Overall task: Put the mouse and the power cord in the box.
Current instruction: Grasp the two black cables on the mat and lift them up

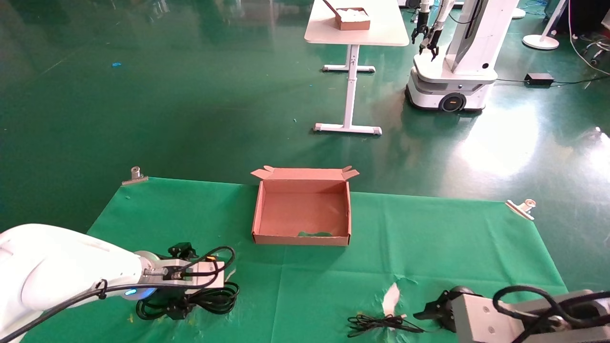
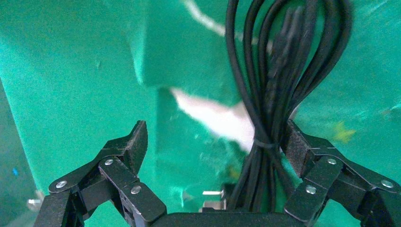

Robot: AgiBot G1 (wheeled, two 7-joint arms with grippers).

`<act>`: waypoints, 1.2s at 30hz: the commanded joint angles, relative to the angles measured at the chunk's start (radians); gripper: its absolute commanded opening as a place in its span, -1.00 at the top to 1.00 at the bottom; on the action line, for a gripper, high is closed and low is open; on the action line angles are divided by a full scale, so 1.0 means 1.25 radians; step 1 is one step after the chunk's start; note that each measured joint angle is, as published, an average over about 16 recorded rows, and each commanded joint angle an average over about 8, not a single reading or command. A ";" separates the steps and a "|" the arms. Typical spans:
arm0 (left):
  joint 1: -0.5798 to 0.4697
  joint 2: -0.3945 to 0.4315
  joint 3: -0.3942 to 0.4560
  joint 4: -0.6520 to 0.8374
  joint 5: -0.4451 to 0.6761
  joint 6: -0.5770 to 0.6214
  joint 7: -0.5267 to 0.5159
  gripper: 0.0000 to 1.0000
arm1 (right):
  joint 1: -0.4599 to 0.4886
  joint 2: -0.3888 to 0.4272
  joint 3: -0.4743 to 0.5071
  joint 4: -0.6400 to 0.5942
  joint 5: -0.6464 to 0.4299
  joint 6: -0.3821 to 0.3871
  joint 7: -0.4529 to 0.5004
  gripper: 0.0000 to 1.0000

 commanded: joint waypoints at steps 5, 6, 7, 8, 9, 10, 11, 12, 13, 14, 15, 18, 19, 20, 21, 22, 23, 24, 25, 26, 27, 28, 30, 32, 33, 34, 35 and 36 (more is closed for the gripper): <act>-0.003 0.004 -0.001 0.026 0.003 -0.014 0.004 -1.00 | 0.002 -0.007 -0.013 0.001 -0.007 0.006 0.003 -1.00; -0.003 0.004 -0.002 0.028 0.002 -0.015 0.006 -1.00 | 0.003 -0.009 -0.015 0.001 -0.010 0.007 0.004 -1.00; -0.004 0.004 -0.002 0.029 0.001 -0.016 0.008 -1.00 | 0.003 -0.011 -0.019 0.002 -0.015 0.007 0.005 -1.00; -0.004 0.004 -0.002 0.031 0.000 -0.016 0.009 -1.00 | 0.005 -0.013 -0.022 0.002 -0.021 0.007 0.006 -1.00; -0.004 0.004 -0.002 0.032 -0.001 -0.017 0.010 -1.00 | 0.006 -0.016 -0.027 0.002 -0.030 0.008 0.007 -1.00; -0.005 0.005 -0.002 0.033 -0.001 -0.017 0.011 -1.00 | 0.008 -0.020 -0.033 0.001 -0.041 0.008 0.008 -1.00; -0.005 0.005 -0.002 0.034 -0.001 -0.017 0.012 -1.00 | 0.011 -0.025 -0.039 0.000 -0.055 0.010 0.010 -1.00; -0.005 0.005 -0.002 0.035 -0.002 -0.018 0.012 -1.00 | 0.014 -0.032 -0.046 -0.002 -0.071 0.011 0.012 -1.00; -0.005 0.005 -0.002 0.036 -0.002 -0.018 0.013 -1.00 | 0.017 -0.040 -0.054 -0.004 -0.089 0.013 0.014 -1.00; -0.005 0.005 -0.002 0.036 -0.002 -0.018 0.013 -1.00 | 0.021 -0.050 -0.063 -0.008 -0.109 0.015 0.015 -1.00; -0.005 0.006 -0.002 0.037 -0.002 -0.018 0.013 -1.00 | 0.026 -0.062 -0.072 -0.012 -0.130 0.017 0.015 -1.00; -0.006 0.006 -0.002 0.038 -0.002 -0.018 0.014 -1.00 | 0.043 -0.108 -0.102 -0.036 -0.197 0.026 0.009 -1.00; -0.006 0.006 -0.002 0.038 -0.003 -0.018 0.014 -1.00 | 0.050 -0.127 -0.112 -0.048 -0.220 0.030 0.005 -1.00; -0.006 0.006 -0.002 0.038 -0.003 -0.019 0.014 -1.00 | 0.056 -0.147 -0.122 -0.062 -0.242 0.035 -0.001 -1.00; -0.006 0.006 -0.002 0.039 -0.003 -0.019 0.015 -1.00 | 0.062 -0.167 -0.132 -0.078 -0.263 0.040 -0.007 -1.00; -0.006 0.006 -0.002 0.039 -0.003 -0.019 0.015 -1.00 | 0.069 -0.188 -0.141 -0.097 -0.283 0.047 -0.013 -1.00; -0.006 0.006 -0.002 0.039 -0.003 -0.019 0.015 -1.00 | 0.075 -0.209 -0.150 -0.116 -0.302 0.054 -0.020 -1.00; -0.006 0.006 -0.002 0.039 -0.003 -0.019 0.015 -1.00 | 0.081 -0.229 -0.158 -0.138 -0.320 0.062 -0.027 -1.00; -0.006 0.006 -0.002 0.039 -0.003 -0.019 0.015 -1.00 | 0.087 -0.250 -0.165 -0.161 -0.337 0.071 -0.034 -1.00; -0.006 0.006 -0.002 0.039 -0.003 -0.019 0.015 -1.00 | 0.093 -0.270 -0.172 -0.185 -0.352 0.080 -0.042 -1.00; -0.006 0.006 -0.002 0.039 -0.003 -0.019 0.015 -1.00 | 0.098 -0.288 -0.178 -0.208 -0.365 0.089 -0.049 -1.00; -0.006 0.006 -0.002 0.039 -0.003 -0.019 0.015 -1.00 | 0.103 -0.305 -0.184 -0.233 -0.377 0.098 -0.057 -1.00; -0.006 0.006 -0.002 0.039 -0.003 -0.019 0.015 -1.00 | 0.111 -0.338 -0.193 -0.283 -0.397 0.117 -0.075 -1.00; -0.006 0.006 -0.002 0.039 -0.003 -0.019 0.015 -1.00 | 0.120 -0.368 -0.200 -0.334 -0.412 0.133 -0.092 -1.00; -0.006 0.006 -0.002 0.039 -0.003 -0.019 0.015 -1.00 | 0.124 -0.381 -0.203 -0.358 -0.417 0.140 -0.100 -1.00; -0.006 0.006 -0.002 0.039 -0.003 -0.019 0.015 -1.00 | 0.128 -0.394 -0.205 -0.380 -0.421 0.147 -0.108 -1.00; -0.006 0.006 -0.002 0.039 -0.003 -0.019 0.015 -1.00 | 0.133 -0.407 -0.207 -0.403 -0.425 0.154 -0.116 -1.00; -0.006 0.006 -0.002 0.039 -0.003 -0.019 0.015 -1.00 | 0.137 -0.418 -0.209 -0.425 -0.427 0.160 -0.123 -0.96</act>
